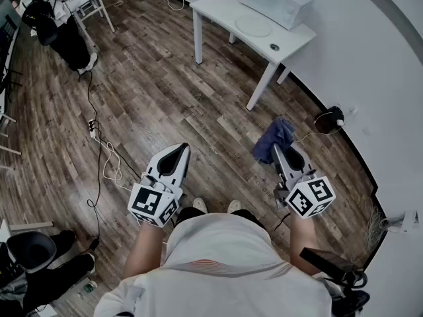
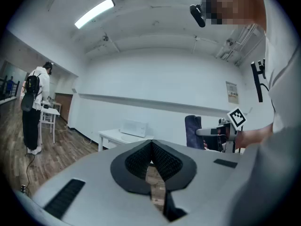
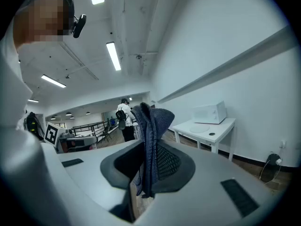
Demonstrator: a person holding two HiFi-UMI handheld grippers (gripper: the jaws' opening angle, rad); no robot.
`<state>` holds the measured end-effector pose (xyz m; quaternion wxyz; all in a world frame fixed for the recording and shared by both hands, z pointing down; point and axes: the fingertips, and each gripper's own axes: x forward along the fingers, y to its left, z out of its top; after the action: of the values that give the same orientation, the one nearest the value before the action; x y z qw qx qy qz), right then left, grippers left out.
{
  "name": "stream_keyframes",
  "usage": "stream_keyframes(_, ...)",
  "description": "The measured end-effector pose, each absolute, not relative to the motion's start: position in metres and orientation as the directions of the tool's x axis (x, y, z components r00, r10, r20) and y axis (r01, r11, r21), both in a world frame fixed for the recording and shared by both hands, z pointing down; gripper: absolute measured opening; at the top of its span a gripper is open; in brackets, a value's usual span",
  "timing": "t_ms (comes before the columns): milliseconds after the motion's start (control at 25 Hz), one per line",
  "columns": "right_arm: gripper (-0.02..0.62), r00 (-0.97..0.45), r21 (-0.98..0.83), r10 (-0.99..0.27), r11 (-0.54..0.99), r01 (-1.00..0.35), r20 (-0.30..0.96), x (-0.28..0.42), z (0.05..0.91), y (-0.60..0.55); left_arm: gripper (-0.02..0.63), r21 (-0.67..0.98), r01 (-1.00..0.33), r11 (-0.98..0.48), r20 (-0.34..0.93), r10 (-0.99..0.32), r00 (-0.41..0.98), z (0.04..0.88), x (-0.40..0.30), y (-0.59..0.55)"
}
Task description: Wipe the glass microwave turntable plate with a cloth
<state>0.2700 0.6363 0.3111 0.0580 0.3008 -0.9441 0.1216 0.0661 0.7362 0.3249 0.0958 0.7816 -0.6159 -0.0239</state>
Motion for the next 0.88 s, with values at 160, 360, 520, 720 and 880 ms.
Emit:
stream_keyframes(160, 0.061, -0.796, -0.193, -0.584, 0.773, -0.605, 0.158, 0.244, 0.318, 0.638, 0.009, 0.182, -0.958, -0.223, 0.105, -0.964, 0.245, 0.344, 0.034, 0.743)
stream_keyframes(360, 0.061, -0.777, -0.198, -0.6, 0.752, -0.629, 0.191, 0.227, 0.332, 0.624, 0.011, 0.218, -0.949, -0.229, 0.117, -0.959, 0.258, 0.359, 0.012, 0.731)
stream_keyframes(520, 0.061, -0.776, -0.223, -0.601, 0.743, -0.631, 0.191, 0.219, 0.338, 0.602, 0.01, 0.219, -0.946, -0.239, 0.126, -0.955, 0.27, 0.364, 0.005, 0.707)
stream_keyframes(720, 0.061, -0.786, -0.274, -0.6, 0.739, -0.615, 0.148, 0.206, 0.334, 0.562, 0.009, 0.204, -0.946, -0.251, 0.113, -0.954, 0.277, 0.357, -0.003, 0.669)
stream_keyframes(880, 0.061, -0.793, -0.271, -0.59, 0.747, -0.607, 0.151, 0.199, 0.339, 0.521, 0.011, 0.193, -0.95, -0.247, 0.127, -0.953, 0.274, 0.358, -0.007, 0.627)
